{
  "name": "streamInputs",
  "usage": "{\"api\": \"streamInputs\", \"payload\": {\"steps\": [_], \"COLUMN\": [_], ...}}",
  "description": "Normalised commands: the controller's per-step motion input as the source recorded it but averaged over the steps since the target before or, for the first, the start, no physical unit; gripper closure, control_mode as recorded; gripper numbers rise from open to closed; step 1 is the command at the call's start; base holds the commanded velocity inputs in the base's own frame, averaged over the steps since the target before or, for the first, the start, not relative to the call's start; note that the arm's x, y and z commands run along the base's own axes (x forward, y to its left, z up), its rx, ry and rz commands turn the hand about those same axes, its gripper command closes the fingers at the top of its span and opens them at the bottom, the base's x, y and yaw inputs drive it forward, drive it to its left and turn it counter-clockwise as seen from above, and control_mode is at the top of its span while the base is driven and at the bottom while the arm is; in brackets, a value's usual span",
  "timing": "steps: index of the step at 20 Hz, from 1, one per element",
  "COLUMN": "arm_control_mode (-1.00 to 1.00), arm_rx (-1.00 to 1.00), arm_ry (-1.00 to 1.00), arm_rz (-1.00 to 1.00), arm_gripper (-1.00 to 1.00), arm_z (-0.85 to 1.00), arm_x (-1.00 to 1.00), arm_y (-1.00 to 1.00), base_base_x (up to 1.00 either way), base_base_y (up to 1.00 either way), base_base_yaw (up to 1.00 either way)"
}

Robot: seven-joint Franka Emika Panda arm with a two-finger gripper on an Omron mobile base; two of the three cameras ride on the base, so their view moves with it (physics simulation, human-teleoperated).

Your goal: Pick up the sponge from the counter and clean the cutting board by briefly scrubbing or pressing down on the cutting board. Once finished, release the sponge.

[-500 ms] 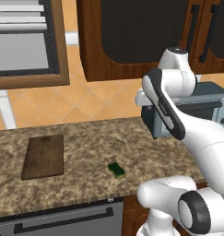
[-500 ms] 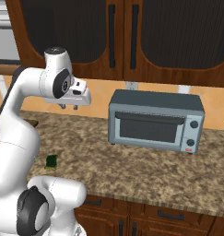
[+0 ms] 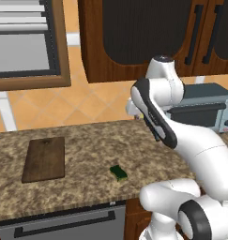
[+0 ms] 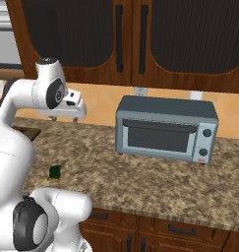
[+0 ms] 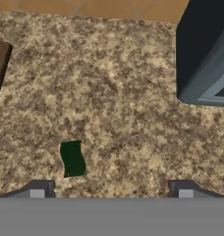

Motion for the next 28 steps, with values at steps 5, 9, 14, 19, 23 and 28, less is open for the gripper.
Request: {"api": "streamInputs", "payload": {"steps": [5,9,14,19,23,28], "arm_control_mode": [-1.00,-1.00,-1.00,-1.00,-1.00,-1.00], "arm_rx": [-0.01,0.00,0.02,0.00,0.00,0.00], "arm_ry": [0.05,0.10,0.04,0.00,0.00,0.00], "arm_rz": [-0.01,0.00,0.00,0.00,0.03,0.05], "arm_gripper": [-1.00,-1.00,-1.00,-1.00,-1.00,-1.00], "arm_z": [-1.00,-1.00,-1.00,-1.00,-0.96,-0.57], "arm_x": [0.02,0.09,0.12,0.11,0.02,0.00], "arm_y": [0.54,0.09,0.13,0.82,0.05,0.04], "base_base_x": [0.00,0.00,0.00,0.00,0.00,0.00], "base_base_y": [0.00,0.00,0.00,0.00,0.00,0.00], "base_base_yaw": [0.00,0.00,0.00,0.00,0.00,0.00]}}
